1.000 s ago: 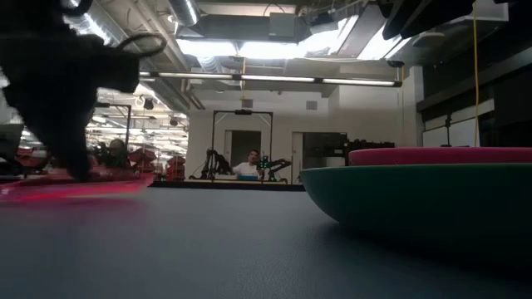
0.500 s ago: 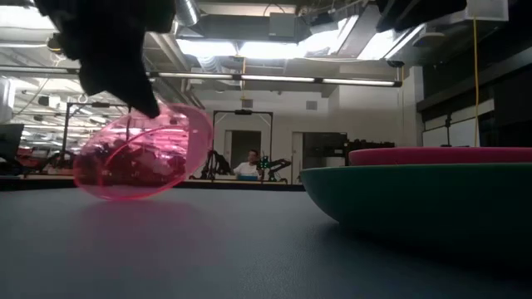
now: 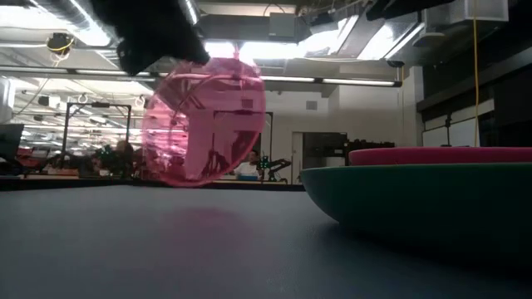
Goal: Stack plastic plates
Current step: Stack the light pink plate on top of the light pink plate
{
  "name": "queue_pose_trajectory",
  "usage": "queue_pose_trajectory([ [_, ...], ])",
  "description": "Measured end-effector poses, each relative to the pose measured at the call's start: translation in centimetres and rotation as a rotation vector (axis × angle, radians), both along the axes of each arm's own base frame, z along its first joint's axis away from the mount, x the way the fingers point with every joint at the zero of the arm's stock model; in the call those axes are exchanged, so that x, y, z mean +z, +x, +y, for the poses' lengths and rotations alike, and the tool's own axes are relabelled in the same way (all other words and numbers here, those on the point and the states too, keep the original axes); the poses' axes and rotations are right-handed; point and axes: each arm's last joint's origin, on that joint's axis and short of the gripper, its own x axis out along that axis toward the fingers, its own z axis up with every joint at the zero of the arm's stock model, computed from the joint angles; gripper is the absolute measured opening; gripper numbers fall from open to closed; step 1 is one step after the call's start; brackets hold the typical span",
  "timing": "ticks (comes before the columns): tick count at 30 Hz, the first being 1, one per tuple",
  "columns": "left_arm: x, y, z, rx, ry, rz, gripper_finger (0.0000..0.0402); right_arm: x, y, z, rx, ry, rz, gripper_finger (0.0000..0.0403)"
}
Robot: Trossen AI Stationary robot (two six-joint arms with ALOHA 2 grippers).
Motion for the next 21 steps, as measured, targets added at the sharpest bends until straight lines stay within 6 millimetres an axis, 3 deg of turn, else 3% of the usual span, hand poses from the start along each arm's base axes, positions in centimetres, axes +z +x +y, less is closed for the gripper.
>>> queue_pose_trajectory([
  [21, 2.7, 2.4, 0.9, -0.113, 0.110, -0.278, 0.0000, 0.0, 0.0, -0.1, -0.031, -0.029, -0.006, 0.0113],
])
